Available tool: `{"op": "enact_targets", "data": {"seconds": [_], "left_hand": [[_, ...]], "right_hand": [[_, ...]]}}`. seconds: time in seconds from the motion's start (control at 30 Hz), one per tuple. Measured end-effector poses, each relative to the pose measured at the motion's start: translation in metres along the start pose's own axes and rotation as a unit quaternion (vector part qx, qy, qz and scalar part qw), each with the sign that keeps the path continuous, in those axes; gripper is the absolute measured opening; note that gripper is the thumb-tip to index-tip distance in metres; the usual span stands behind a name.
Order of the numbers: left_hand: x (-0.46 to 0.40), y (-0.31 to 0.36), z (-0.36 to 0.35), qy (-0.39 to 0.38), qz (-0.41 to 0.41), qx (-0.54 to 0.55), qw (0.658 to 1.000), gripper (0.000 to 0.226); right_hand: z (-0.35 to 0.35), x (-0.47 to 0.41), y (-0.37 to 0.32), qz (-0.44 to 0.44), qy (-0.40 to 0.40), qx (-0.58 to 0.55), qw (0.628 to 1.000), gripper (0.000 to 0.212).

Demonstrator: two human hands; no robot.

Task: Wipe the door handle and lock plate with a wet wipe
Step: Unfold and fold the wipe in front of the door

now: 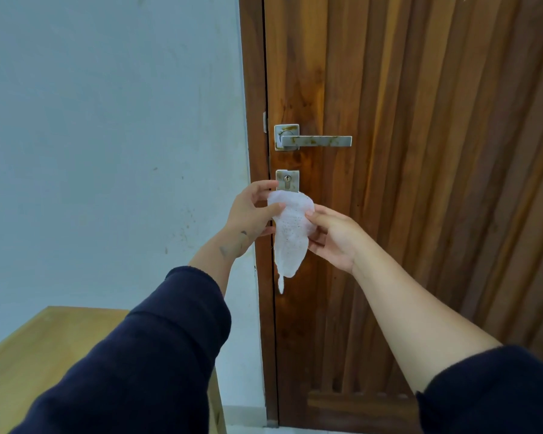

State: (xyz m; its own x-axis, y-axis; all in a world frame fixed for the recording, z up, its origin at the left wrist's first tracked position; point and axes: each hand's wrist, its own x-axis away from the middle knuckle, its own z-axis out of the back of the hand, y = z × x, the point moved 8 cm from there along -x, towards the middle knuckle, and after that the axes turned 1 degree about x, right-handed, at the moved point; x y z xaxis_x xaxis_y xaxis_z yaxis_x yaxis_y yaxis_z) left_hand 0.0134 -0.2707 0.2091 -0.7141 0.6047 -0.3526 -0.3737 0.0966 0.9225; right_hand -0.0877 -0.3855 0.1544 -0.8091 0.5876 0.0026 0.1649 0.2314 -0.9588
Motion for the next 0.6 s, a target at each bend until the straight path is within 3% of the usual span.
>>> {"op": "enact_targets", "data": {"seconds": [0.17,0.27,0.37,0.6], "left_hand": [[-0.001,-0.007,0.005,0.025,0.038,0.037,0.998,0.043],[0.006,-0.028,0.0,0.022,0.179,0.087,0.98,0.05],[0.02,-0.042,-0.011,-0.033,0.273,0.068,0.959,0.044],[0.021,-0.049,-0.025,-0.039,0.269,0.182,0.945,0.033]], "right_hand": [[-0.009,0.003,-0.005,-0.003,-0.036,0.005,0.999,0.029],[-0.01,0.001,-0.006,-0.003,-0.028,-0.01,1.0,0.035],[-0.012,0.002,-0.008,-0.005,-0.015,-0.021,1.0,0.041],[-0.009,0.009,-0.005,-0.023,-0.012,-0.022,0.999,0.037]]}}
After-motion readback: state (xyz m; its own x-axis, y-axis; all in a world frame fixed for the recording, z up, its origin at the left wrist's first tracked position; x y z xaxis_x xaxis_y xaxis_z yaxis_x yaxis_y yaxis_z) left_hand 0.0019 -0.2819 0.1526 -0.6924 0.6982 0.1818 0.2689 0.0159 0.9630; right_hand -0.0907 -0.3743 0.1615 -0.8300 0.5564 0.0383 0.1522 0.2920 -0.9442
